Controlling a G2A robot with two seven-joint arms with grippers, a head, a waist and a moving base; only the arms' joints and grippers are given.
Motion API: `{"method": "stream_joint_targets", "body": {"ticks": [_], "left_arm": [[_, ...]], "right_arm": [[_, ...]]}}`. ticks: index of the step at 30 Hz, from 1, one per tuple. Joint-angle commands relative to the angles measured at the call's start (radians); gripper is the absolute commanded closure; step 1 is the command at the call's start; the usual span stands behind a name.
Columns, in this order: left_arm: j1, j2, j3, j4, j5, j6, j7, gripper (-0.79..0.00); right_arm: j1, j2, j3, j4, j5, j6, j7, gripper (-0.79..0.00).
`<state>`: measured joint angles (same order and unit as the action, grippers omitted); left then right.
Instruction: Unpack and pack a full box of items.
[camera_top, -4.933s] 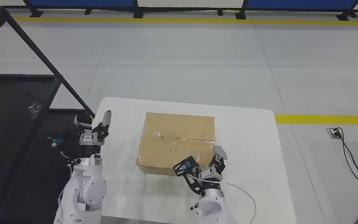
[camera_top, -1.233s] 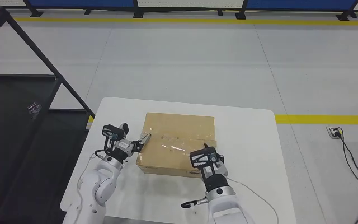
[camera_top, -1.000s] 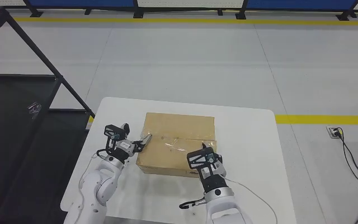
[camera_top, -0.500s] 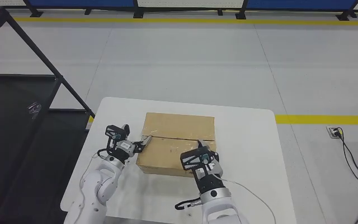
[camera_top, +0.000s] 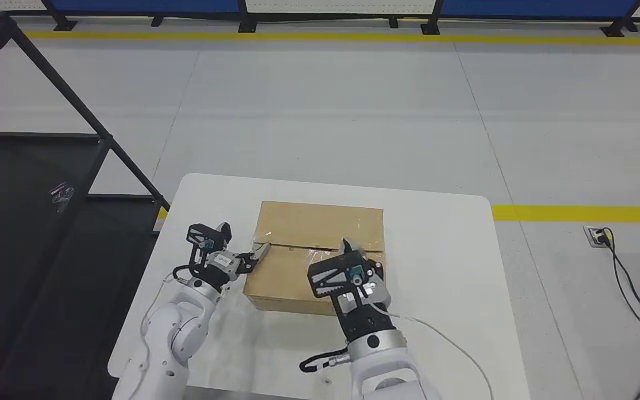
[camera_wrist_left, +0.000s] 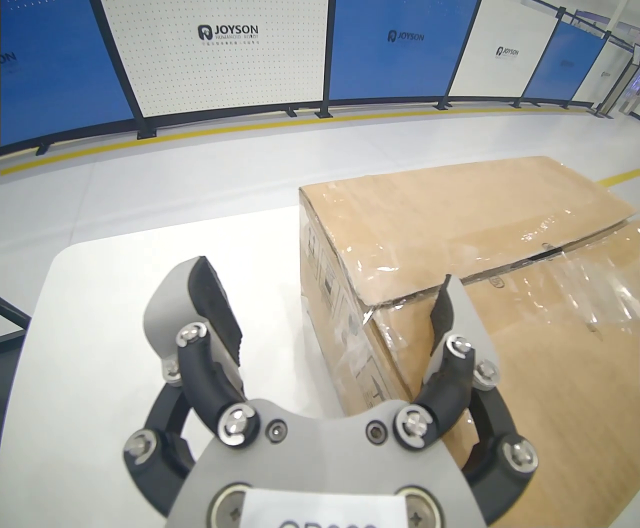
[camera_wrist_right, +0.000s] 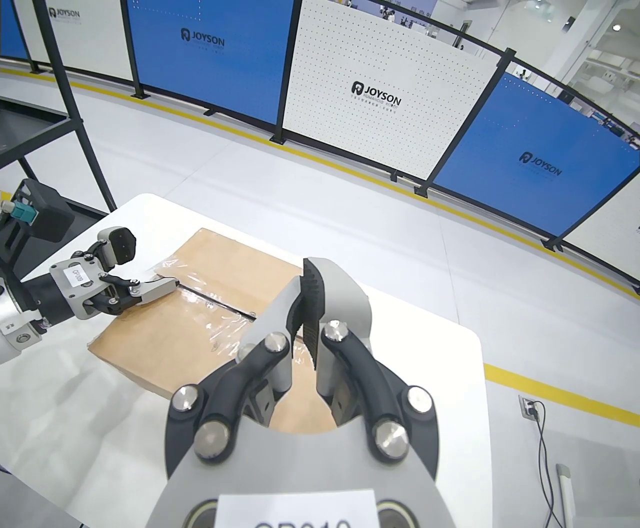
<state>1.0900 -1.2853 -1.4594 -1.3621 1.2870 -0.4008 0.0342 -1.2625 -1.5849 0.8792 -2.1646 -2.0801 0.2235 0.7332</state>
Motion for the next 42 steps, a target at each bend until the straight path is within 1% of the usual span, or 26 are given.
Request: {"method": "stream_joint_targets", "body": {"ticks": [1, 6, 8, 9, 11, 12, 14, 15, 16, 17, 18, 27, 29, 32, 36, 38, 39, 40, 41, 42], "left_arm": [[-0.001, 0.001, -0.001, 0.002, -0.004, 0.0, 0.003, -0.785], [0.0, 0.004, -0.003, 0.003, -0.014, 0.001, 0.012, -0.785], [0.0, 0.005, -0.003, 0.002, -0.016, 0.002, 0.015, -0.785], [0.0, 0.005, -0.002, 0.002, -0.018, 0.002, 0.018, -0.785], [0.0, 0.006, -0.002, 0.002, -0.025, 0.001, 0.025, -0.785], [-0.001, 0.006, -0.001, 0.001, -0.028, 0.001, 0.029, -0.785], [-0.002, 0.006, 0.001, 0.0, -0.032, 0.0, 0.033, -0.785], [-0.002, 0.006, 0.002, -0.001, -0.034, 0.001, 0.035, -0.785], [-0.002, 0.007, 0.004, -0.002, -0.034, 0.001, 0.037, -0.785], [-0.002, 0.007, 0.005, -0.003, -0.035, 0.001, 0.039, -0.785], [-0.002, 0.007, 0.006, -0.004, -0.036, 0.002, 0.041, -0.785], [0.012, 0.011, 0.0, -0.012, -0.056, 0.014, 0.071, -0.785], [0.015, 0.011, -0.001, -0.017, -0.063, 0.016, 0.078, -0.785], [0.019, 0.012, -0.001, -0.025, -0.069, 0.018, 0.08, -0.785], [0.023, 0.014, 0.0, -0.032, -0.07, 0.019, 0.08, -0.785], [0.024, 0.015, 0.0, -0.034, -0.069, 0.021, 0.08, -0.785], [0.025, 0.015, -0.001, -0.035, -0.07, 0.021, 0.08, -0.785], [0.026, 0.016, -0.002, -0.035, -0.07, 0.02, 0.08, -0.785], [0.027, 0.017, -0.004, -0.036, -0.072, 0.02, 0.081, -0.785], [0.028, 0.017, -0.005, -0.037, -0.073, 0.02, 0.082, -0.785]], "right_arm": [[0.009, -0.004, -0.005, 0.001, -0.005, 0.0, 0.01, 0.0], [0.028, -0.015, 0.007, 0.023, 0.011, -0.009, 0.045, 0.0], [0.032, -0.016, 0.018, 0.035, 0.027, -0.039, 0.058, 0.0], [0.038, -0.016, 0.023, 0.043, 0.027, -0.071, 0.065, 0.0], [0.053, -0.013, 0.023, 0.069, 0.009, -0.175, 0.069, 0.0], [0.058, -0.012, 0.023, 0.087, -0.01, -0.211, 0.078, -0.028], [0.069, -0.014, 0.012, 0.122, -0.049, -0.234, 0.11, -0.163], [0.079, -0.016, 0.0, 0.145, -0.058, -0.26, 0.125, -0.274], [0.092, -0.018, -0.01, 0.171, -0.068, -0.301, 0.153, -0.656], [0.11, -0.02, -0.016, 0.191, -0.088, -0.333, 0.194, -0.785], [0.127, -0.024, -0.026, 0.206, -0.104, -0.349, 0.228, -0.785], [0.127, -0.024, -0.026, 0.206, -0.104, -0.349, 0.228, -0.785], [0.122, -0.023, -0.025, 0.242, -0.123, -0.358, 0.206, -0.785], [0.154, -0.033, -0.054, 0.314, -0.154, -0.357, 0.207, -0.785], [0.226, -0.057, -0.093, 0.419, -0.187, -0.324, 0.257, -0.785], [0.26, -0.071, -0.107, 0.466, -0.195, -0.298, 0.284, -0.566], [0.276, -0.078, -0.114, 0.488, -0.197, -0.289, 0.298, -0.508], [0.291, -0.085, -0.121, 0.506, -0.198, -0.281, 0.308, -0.431], [0.302, -0.091, -0.126, 0.521, -0.195, -0.28, 0.315, -0.388], [0.313, -0.096, -0.13, 0.533, -0.191, -0.284, 0.32, -0.366]]}}
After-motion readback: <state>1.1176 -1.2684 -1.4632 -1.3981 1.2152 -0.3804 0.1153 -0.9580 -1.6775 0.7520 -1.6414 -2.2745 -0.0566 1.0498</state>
